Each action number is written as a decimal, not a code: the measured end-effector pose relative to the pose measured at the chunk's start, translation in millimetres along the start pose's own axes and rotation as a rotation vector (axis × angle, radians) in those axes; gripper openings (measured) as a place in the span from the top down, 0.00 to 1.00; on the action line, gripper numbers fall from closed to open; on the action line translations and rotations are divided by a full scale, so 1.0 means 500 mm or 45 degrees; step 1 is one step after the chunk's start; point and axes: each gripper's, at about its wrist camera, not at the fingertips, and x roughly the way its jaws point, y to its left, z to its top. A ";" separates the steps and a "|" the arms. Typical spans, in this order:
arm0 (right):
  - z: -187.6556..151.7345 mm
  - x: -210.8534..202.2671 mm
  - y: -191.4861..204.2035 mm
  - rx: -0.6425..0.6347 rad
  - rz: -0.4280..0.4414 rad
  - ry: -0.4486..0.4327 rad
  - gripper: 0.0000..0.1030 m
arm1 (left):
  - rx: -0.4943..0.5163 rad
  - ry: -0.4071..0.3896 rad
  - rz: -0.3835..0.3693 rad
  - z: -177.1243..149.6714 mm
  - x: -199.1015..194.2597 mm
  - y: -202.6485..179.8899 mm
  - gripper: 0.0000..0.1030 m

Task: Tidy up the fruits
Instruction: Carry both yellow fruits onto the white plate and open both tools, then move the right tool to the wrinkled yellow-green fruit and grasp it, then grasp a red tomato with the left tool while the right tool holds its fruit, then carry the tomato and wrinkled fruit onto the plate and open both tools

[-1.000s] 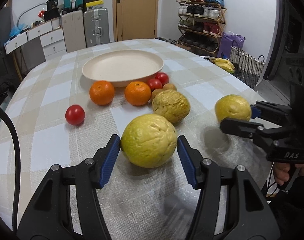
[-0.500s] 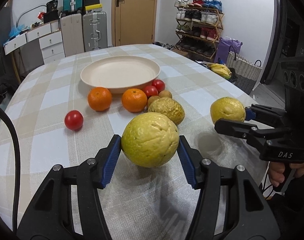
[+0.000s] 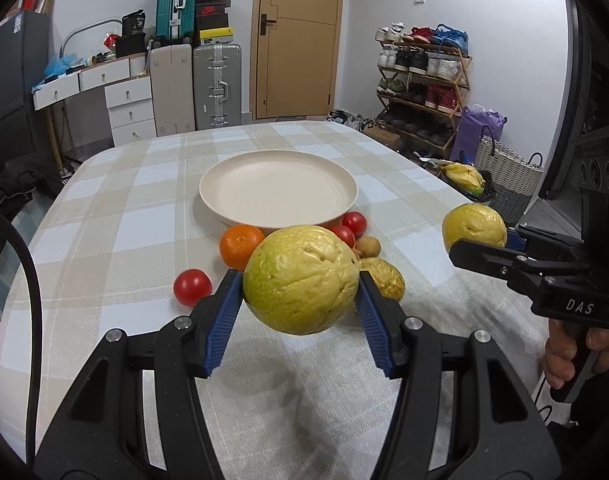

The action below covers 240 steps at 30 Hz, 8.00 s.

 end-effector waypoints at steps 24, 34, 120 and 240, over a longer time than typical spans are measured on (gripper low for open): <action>0.098 0.103 -0.055 0.113 0.018 0.042 0.53 | -0.076 -0.027 0.046 0.071 0.087 0.061 0.47; 0.128 0.164 -0.073 0.154 0.019 0.090 0.53 | -0.108 -0.018 0.048 0.102 0.142 0.083 0.47; 0.064 0.142 -0.012 -0.065 -0.113 0.339 0.00 | -0.090 0.056 0.085 0.054 0.080 0.073 0.00; 0.113 0.088 -0.064 0.120 0.069 0.125 0.54 | -0.195 0.129 0.041 0.096 0.137 0.144 0.73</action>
